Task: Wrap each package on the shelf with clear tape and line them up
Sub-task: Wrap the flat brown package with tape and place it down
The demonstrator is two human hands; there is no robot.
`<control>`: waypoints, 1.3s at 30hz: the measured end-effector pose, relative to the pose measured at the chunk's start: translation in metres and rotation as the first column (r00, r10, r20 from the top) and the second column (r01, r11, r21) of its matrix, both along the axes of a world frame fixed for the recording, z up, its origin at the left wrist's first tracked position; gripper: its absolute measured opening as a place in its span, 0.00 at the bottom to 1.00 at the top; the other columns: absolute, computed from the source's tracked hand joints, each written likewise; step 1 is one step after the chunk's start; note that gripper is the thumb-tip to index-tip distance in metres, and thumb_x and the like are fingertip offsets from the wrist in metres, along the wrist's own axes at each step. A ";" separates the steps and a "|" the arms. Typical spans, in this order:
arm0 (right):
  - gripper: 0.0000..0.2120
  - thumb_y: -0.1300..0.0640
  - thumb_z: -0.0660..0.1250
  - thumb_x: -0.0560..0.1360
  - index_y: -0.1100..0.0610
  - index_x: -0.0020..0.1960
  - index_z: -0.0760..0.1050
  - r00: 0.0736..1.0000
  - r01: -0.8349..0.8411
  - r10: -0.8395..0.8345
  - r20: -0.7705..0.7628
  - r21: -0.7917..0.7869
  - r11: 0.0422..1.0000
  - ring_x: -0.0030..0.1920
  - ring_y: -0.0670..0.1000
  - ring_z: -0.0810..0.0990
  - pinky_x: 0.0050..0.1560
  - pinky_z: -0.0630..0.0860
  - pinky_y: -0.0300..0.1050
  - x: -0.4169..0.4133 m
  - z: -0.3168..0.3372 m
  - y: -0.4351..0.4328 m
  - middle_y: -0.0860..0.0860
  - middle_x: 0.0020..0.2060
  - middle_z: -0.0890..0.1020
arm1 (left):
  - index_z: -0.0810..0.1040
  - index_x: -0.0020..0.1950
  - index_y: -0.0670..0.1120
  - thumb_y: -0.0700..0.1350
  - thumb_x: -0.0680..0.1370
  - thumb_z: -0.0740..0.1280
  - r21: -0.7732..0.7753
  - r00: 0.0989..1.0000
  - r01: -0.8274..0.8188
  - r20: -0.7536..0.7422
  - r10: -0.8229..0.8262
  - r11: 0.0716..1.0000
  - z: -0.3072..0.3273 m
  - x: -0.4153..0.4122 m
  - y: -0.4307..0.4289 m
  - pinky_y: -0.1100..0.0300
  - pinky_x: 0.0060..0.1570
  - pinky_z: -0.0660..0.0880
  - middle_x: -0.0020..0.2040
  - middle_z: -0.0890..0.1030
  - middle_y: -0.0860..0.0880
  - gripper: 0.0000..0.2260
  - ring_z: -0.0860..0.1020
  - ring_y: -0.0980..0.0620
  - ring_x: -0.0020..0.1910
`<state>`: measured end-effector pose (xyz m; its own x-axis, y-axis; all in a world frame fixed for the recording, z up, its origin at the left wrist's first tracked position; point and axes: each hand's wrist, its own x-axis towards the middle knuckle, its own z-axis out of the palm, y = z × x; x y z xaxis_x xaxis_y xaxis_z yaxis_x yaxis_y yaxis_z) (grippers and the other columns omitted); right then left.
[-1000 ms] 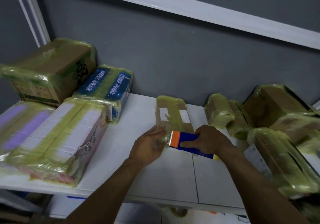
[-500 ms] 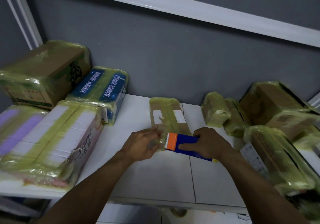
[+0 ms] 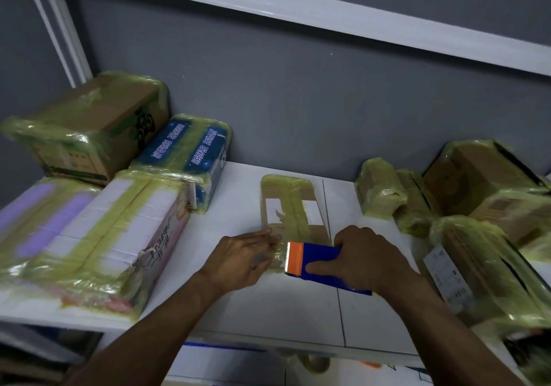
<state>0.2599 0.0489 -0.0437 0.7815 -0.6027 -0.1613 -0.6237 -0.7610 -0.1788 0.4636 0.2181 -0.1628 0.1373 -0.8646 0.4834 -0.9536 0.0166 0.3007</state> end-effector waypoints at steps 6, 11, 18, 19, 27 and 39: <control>0.34 0.21 0.71 0.60 0.49 0.47 0.75 0.999 0.027 -0.026 -0.029 0.002 1.000 0.39 0.46 0.81 0.44 0.82 0.44 -0.011 0.008 -0.012 0.44 0.41 0.80 | 0.85 0.60 0.48 0.49 0.74 0.76 0.006 1.000 -0.026 0.004 0.026 1.000 0.003 0.000 0.004 0.58 0.56 0.78 0.61 0.84 0.51 0.15 0.84 0.52 0.57; 0.34 0.23 0.73 0.61 0.51 0.48 0.74 0.998 0.048 -0.050 -0.039 -0.056 0.997 0.40 0.46 0.80 0.42 0.79 0.42 -0.005 0.000 -0.013 0.44 0.39 0.77 | 0.82 0.65 0.47 0.48 0.77 0.75 -0.002 0.998 -0.016 -0.061 0.016 1.000 0.003 -0.007 0.001 0.56 0.59 0.77 0.63 0.83 0.49 0.18 0.82 0.49 0.61; 0.40 0.23 0.74 0.61 0.52 0.58 0.74 0.995 0.047 -0.056 -0.085 -0.102 0.994 0.48 0.50 0.83 0.44 0.78 0.43 0.006 -0.006 -0.014 0.48 0.51 0.83 | 0.82 0.67 0.51 0.58 0.74 0.75 0.019 0.998 -0.014 -0.063 0.016 1.000 0.006 -0.011 0.002 0.57 0.65 0.74 0.66 0.81 0.54 0.23 0.79 0.55 0.66; 0.40 0.23 0.74 0.61 0.52 0.59 0.74 0.994 0.052 -0.060 -0.088 -0.097 0.994 0.47 0.50 0.82 0.43 0.77 0.42 0.006 -0.005 -0.014 0.47 0.50 0.82 | 0.82 0.66 0.51 0.60 0.73 0.75 0.019 0.995 -0.025 -0.091 0.027 0.999 0.007 -0.013 0.001 0.57 0.65 0.74 0.67 0.80 0.55 0.24 0.78 0.55 0.66; 0.36 0.23 0.73 0.61 0.52 0.52 0.76 0.997 0.051 -0.054 -0.064 -0.043 0.998 0.43 0.48 0.82 0.45 0.81 0.44 -0.002 -0.007 -0.011 0.45 0.42 0.80 | 0.85 0.61 0.46 0.49 0.74 0.77 0.011 0.961 -0.035 -0.273 0.036 0.999 0.010 -0.020 -0.007 0.68 0.63 0.70 0.60 0.85 0.51 0.17 0.83 0.52 0.58; 0.31 0.26 0.72 0.66 0.50 0.53 0.75 0.997 0.068 -0.070 0.036 0.064 0.996 0.42 0.46 0.81 0.40 0.76 0.37 -0.014 -0.010 -0.002 0.42 0.41 0.78 | 0.85 0.58 0.38 0.33 0.69 0.79 -0.099 0.993 0.072 -0.083 -0.080 0.993 0.005 -0.018 -0.005 0.51 0.60 0.75 0.58 0.84 0.43 0.18 0.83 0.42 0.57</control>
<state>0.2459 0.0471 -0.0535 0.7449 -0.6448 -0.1715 -0.6660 -0.7031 -0.2493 0.4460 0.2130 -0.1576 0.1183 -0.8246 0.5532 -0.9187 0.1205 0.3761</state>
